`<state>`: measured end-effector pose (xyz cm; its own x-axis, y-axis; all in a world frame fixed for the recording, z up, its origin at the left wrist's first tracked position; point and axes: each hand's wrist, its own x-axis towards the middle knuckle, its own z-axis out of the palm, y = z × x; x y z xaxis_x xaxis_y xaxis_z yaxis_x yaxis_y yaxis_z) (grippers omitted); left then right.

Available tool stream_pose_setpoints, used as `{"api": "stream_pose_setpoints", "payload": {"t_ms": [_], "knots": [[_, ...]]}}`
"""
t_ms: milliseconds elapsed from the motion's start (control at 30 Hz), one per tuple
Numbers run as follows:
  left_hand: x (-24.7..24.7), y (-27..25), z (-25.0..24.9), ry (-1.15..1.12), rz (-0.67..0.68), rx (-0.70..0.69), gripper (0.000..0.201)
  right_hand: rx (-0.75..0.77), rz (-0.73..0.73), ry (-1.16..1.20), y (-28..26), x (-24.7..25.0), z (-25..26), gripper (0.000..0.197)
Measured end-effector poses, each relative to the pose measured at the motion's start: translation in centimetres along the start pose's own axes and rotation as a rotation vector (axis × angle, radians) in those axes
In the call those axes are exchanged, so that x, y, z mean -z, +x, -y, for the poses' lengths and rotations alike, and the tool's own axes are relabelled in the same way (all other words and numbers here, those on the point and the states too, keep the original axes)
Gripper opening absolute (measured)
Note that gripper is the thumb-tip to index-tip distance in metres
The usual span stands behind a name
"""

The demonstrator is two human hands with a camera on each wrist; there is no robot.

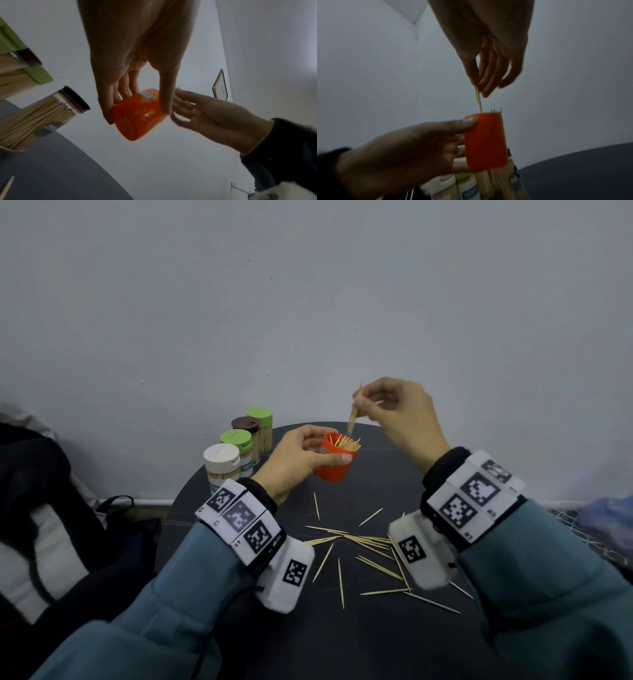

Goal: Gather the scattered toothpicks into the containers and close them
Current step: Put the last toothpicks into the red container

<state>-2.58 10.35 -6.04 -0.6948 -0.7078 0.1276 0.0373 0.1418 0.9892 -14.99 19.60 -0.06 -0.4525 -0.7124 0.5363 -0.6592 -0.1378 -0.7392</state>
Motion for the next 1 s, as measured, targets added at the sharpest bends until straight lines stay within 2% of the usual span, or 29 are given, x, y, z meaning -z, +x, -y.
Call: {"api": "stream_pose_setpoints", "payload": {"t_ms": [100, 200, 267, 300, 433, 500, 667, 1000], "knots": [[-0.1, 0.0, 0.2, -0.014, -0.005, -0.011, 0.044, -0.044, 0.072, -0.059, -1.0, -0.6, -1.2, 0.012], [-0.1, 0.0, 0.1, -0.015, -0.003, -0.013, 0.046, -0.095, 0.004, -0.074, -1.5, 0.2, -1.9, 0.02], [0.0, 0.1, 0.0, -0.01, -0.002, -0.011, 0.047, -0.133, 0.034, -0.168, -1.6, 1.1, -2.7, 0.022], [0.0, 0.1, 0.0, -0.009, -0.001, -0.012, 0.047, -0.152, 0.128, -0.269, -1.6, 1.7, -3.2, 0.025], [-0.1, 0.1, 0.1, 0.005, 0.011, -0.013, 0.048, -0.292, 0.787, -0.819, -2.8, 2.7, -5.4, 0.047], [-0.1, 0.1, 0.1, 0.006, 0.009, -0.008, 0.049, -0.331, 0.916, -0.949, -3.6, 2.8, -6.3, 0.048], [-0.3, 0.1, 0.1, 0.023, 0.024, -0.004, 0.048, -0.34, 0.882, -0.95, -4.7, 2.8, -6.9, 0.035], [-0.4, -0.1, 0.0, 0.046, 0.029, 0.002, 0.05, -0.173, 0.937, -0.759, -6.1, 2.1, -6.3, 0.039]]}}
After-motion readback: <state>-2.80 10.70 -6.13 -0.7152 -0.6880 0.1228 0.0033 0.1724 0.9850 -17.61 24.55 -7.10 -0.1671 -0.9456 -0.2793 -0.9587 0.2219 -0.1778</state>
